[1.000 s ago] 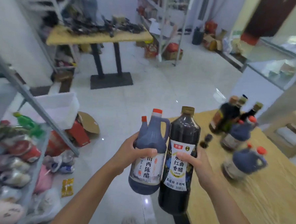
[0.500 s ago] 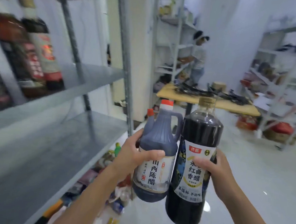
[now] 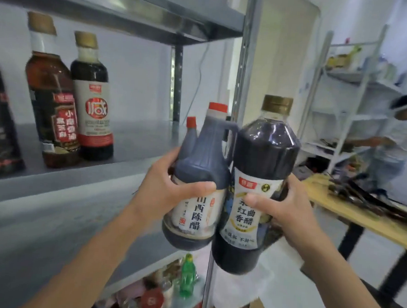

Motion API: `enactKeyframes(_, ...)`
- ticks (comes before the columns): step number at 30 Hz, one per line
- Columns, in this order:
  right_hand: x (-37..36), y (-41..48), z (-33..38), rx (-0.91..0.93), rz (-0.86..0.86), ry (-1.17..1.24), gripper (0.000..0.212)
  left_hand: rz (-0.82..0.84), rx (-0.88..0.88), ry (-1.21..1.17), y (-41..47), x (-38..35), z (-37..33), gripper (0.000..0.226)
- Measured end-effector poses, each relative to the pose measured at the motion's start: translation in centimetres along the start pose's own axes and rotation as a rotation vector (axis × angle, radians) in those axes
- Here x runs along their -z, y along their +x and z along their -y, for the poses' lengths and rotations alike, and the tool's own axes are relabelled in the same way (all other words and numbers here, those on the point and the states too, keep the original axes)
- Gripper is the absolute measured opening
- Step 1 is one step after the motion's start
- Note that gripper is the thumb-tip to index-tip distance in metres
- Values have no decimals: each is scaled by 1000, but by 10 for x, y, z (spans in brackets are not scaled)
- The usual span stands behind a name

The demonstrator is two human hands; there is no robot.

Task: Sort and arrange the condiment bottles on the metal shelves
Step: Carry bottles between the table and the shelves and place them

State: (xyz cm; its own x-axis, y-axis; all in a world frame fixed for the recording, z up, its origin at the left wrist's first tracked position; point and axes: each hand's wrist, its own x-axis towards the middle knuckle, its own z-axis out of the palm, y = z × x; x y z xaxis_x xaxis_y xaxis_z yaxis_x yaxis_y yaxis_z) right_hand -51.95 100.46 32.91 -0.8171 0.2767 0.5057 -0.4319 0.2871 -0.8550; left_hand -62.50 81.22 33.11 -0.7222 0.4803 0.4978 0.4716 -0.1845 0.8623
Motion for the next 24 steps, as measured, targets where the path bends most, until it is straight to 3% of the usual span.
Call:
enactKeyframes(7, -6, 122, -9, 195, 142, 28, 66, -276, -139, 224, 70, 19, -17, 62)
enactKeyframes(11, -28, 192, -13, 267, 130, 98, 62, -437, -222, 467, 113, 37, -16, 72)
enactKeyframes(17, -62, 265, -47, 158, 141, 194, 43, -579, -171, 638, 151, 60, 25, 74)
enactKeyframes(24, -75, 318, -68, 29, 363, 187, 40, -570, -36, 648, 183, 82, 52, 70)
